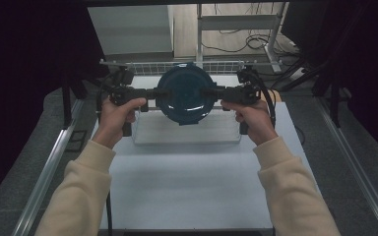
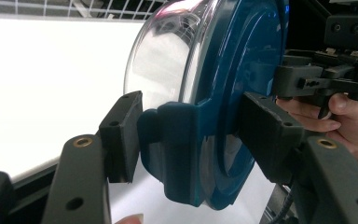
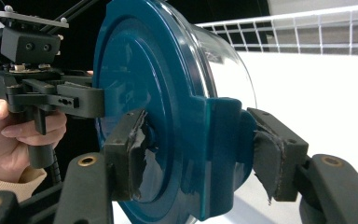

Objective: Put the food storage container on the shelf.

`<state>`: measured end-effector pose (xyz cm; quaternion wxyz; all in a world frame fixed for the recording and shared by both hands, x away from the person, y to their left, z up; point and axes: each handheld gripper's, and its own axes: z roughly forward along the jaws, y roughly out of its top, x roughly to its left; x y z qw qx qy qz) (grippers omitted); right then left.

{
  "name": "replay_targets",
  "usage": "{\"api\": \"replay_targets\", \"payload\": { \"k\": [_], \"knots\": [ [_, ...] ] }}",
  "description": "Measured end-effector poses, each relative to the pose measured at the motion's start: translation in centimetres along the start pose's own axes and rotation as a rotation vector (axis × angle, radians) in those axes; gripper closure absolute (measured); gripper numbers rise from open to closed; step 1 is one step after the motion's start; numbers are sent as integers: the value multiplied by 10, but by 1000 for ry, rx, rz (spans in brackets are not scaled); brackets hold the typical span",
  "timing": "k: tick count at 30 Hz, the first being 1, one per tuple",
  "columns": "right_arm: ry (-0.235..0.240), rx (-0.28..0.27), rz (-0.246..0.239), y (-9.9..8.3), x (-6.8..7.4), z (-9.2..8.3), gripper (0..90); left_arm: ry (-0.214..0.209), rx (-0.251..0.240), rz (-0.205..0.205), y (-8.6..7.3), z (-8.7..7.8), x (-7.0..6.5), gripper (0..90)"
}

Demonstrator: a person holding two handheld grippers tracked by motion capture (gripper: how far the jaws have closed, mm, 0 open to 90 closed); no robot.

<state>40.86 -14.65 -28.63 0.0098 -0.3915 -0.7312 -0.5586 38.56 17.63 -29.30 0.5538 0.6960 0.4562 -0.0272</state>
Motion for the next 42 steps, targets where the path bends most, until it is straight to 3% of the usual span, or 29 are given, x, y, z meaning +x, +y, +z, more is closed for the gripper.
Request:
{"api": "replay_targets", "payload": {
  "k": [5,12,16,24,28,33,34,35,39,42],
  "knots": [
    [-18,-3,-6,15,-3,3,404,-18,1,-13,14,4,8,411],
    [-21,14,25,33,-16,14,404,-14,16,-38,32,12,21,406],
    [-19,25,39,35,-22,18,403,-12,28,-49,35,17,27,405],
    [-39,56,102,31,-43,33,403,4,57,-111,35,36,47,388],
    [-43,46,134,29,-48,37,401,8,39,-130,35,41,52,380],
    [-56,29,231,31,-57,41,393,-4,10,-193,37,48,62,380],
    [-56,29,231,31,-57,41,393,-4,10,-193,37,48,62,378],
    [-63,30,273,33,-60,44,391,-7,-5,-223,38,51,66,377],
    [-77,34,365,35,-67,49,385,-14,-1,-271,39,58,73,364],
    [-82,37,372,35,-69,51,369,-23,1,-289,39,62,77,349]
  ]
}}
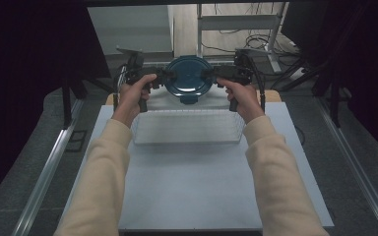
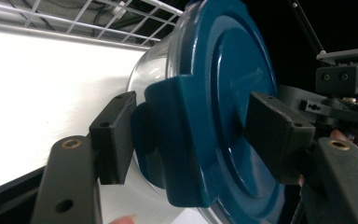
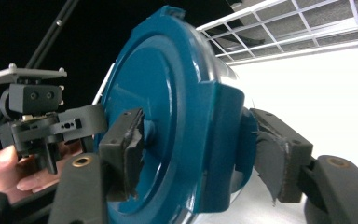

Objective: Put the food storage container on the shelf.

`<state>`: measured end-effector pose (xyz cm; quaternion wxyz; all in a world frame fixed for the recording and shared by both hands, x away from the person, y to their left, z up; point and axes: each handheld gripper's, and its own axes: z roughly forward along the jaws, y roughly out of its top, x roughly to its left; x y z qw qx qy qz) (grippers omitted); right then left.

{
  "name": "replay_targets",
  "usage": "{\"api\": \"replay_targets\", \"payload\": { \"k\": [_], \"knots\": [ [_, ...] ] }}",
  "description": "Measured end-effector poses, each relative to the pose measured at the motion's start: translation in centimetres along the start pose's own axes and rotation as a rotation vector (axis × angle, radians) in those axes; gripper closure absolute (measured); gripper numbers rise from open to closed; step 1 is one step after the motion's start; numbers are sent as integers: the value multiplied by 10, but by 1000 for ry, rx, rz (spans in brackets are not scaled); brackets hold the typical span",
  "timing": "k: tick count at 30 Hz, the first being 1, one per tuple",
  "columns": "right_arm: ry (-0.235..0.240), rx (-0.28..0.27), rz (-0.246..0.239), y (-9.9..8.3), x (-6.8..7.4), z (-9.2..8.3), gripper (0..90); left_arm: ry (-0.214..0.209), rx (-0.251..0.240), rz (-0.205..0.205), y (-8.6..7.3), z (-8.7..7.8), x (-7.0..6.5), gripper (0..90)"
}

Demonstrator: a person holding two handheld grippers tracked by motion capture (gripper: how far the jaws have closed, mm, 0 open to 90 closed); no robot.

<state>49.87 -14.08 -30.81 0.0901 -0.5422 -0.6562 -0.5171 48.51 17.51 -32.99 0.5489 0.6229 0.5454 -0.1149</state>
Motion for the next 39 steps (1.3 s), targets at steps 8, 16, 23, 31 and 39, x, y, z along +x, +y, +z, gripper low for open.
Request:
{"api": "replay_targets", "payload": {
  "k": [8,16,23,31,39],
  "knots": [
    [20,-3,89,0,-15,7,351,-12,-11,-17,1,7,9,336],
    [-31,-9,-15,-2,-8,10,235,2,-39,21,-2,7,7,228],
    [-80,-130,-157,-2,8,-8,183,34,-82,115,-9,-9,0,171],
    [-96,-100,-300,-17,11,-40,183,129,-127,222,-26,-41,-9,190],
    [-71,-101,-370,-36,1,-60,224,167,-104,325,-46,-58,-24,195]
  ]
}}
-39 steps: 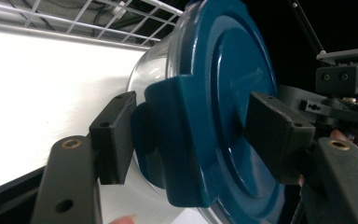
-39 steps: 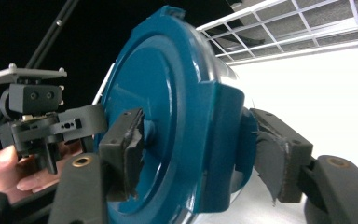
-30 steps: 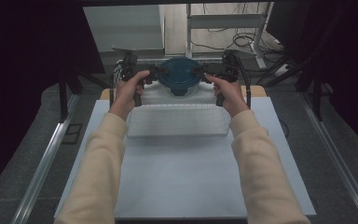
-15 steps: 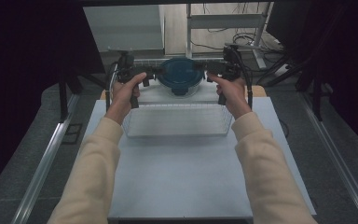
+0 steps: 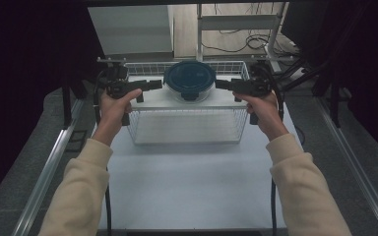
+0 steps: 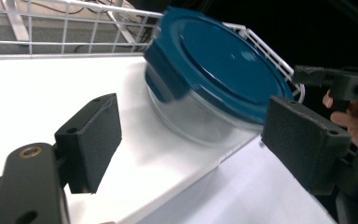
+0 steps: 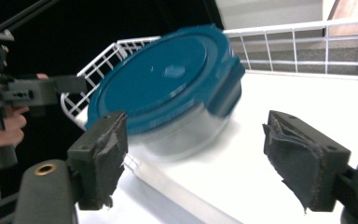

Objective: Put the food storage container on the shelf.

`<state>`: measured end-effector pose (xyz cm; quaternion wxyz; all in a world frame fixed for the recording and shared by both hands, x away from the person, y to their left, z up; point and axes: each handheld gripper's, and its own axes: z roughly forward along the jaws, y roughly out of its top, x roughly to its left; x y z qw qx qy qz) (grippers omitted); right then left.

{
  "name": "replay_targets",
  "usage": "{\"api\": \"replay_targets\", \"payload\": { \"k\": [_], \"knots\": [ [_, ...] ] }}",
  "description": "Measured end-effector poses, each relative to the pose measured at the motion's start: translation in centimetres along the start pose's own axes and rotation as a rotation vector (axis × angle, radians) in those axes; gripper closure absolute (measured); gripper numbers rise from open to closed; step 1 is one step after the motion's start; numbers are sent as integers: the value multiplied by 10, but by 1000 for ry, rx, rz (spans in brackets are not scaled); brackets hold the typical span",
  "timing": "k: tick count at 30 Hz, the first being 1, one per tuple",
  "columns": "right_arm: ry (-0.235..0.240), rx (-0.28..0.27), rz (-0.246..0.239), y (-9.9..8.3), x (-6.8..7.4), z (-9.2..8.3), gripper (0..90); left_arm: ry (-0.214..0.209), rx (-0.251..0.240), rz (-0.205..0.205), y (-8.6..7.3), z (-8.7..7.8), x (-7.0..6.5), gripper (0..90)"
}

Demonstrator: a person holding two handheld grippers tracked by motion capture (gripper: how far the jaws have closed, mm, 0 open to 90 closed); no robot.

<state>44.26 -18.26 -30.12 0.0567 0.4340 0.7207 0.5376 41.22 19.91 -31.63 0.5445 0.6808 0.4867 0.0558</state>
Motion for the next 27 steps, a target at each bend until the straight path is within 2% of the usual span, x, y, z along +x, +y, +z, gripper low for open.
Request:
{"api": "replay_targets", "payload": {
  "k": [2,3,4,5,6,8,10,11,12,13,15,17,20,24,25,27],
  "knots": [
    [5,8,-22,-9,-2,-8,227,0,1,37,-6,-6,-8,200],
    [5,8,-22,-9,-2,-8,227,0,1,37,-6,-6,-8,200],
    [3,27,-63,-15,-2,-14,222,4,2,56,-9,-8,-12,201],
    [3,27,-63,-15,-2,-14,222,4,2,63,-11,-9,-14,201],
    [-8,38,-94,-20,-2,-18,215,-3,3,79,-17,-11,-17,201],
    [-13,34,-109,-26,-1,-24,214,-1,4,87,-20,-13,-19,201],
    [-12,27,-126,-34,0,-31,214,10,4,113,-33,-19,-26,201],
    [-12,27,-126,-34,0,-31,214,10,4,113,-33,-19,-26,201],
    [-18,18,-146,-44,3,-38,214,21,10,128,-43,-22,-30,201],
    [-18,18,-146,-44,3,-38,214,21,10,128,-43,-22,-30,200],
    [-33,11,-179,-57,8,-50,214,33,15,147,-59,-29,-35,200],
    [-37,7,-185,-62,9,-53,214,35,18,156,-66,-31,-36,200],
    [-71,-3,-214,-83,15,-64,218,52,28,187,-94,-38,-38,205],
    [-79,1,-245,-106,17,-68,219,40,34,172,-123,-43,-34,207],
    [-77,1,-244,-112,17,-68,219,40,34,172,-123,-43,-34,207],
    [-75,-2,-243,-124,16,-70,219,61,41,167,-151,-47,-26,205]
  ]
}}
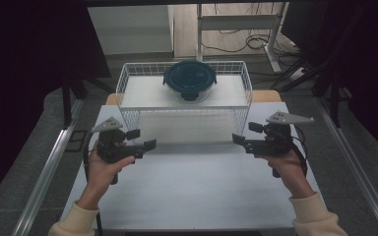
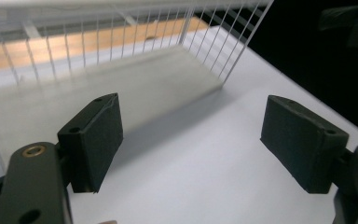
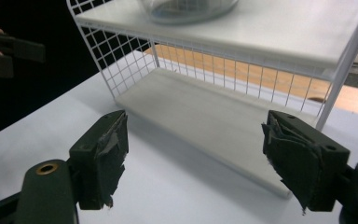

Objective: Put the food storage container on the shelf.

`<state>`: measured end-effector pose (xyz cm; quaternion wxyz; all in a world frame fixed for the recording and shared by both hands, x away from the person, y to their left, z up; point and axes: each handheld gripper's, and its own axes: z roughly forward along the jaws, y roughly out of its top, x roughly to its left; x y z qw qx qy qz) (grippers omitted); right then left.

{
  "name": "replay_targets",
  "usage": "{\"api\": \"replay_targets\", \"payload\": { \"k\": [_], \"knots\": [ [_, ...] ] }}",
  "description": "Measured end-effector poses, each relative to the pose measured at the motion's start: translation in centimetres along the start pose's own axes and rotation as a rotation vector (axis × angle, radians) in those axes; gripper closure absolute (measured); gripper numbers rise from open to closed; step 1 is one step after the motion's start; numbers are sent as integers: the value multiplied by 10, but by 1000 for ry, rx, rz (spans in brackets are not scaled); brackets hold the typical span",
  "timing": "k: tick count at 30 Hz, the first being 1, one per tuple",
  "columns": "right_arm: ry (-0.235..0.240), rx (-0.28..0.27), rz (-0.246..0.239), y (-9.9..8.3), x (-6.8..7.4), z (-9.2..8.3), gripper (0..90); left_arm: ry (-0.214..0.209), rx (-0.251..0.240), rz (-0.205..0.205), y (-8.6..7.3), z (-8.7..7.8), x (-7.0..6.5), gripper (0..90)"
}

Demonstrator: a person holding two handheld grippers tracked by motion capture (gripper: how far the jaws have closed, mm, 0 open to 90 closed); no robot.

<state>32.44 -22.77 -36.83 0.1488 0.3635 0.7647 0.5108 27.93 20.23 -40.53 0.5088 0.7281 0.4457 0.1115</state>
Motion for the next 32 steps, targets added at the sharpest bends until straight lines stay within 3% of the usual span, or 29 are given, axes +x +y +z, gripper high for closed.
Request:
{"api": "replay_targets", "payload": {
  "k": [1,5,6,7,10,11,12,13,14,15,21,27,32],
  "knots": [
    [0,0,0,0,0,0,219,0,0,0,0,0,0,204],
    [4,6,9,-31,5,-3,219,39,28,-8,-34,-1,7,195],
    [4,6,9,-31,5,-3,219,39,28,-8,-34,-1,7,194],
    [11,25,6,-46,8,-2,218,51,38,-12,-48,-2,9,194],
    [4,42,-2,-62,10,-3,218,59,42,-26,-60,-3,11,192],
    [-2,65,-9,-76,12,-3,218,61,52,-30,-72,-4,10,191],
    [-4,73,-9,-83,13,-3,217,61,52,-30,-72,-4,10,189],
    [-1,80,-11,-90,13,-3,216,72,64,-20,-84,-5,10,189],
    [-1,80,-11,-90,13,-3,216,72,64,-20,-84,-5,10,189],
    [-11,86,-13,-103,13,-4,216,76,82,-20,-94,-6,9,189],
    [-24,106,15,-117,8,-1,215,99,92,-19,-102,-3,10,187],
    [-20,90,-7,-116,9,-3,206,109,99,-10,-104,1,11,181],
    [-57,92,-9,-120,0,1,163,136,92,-21,-103,3,17,172]
  ]
}}
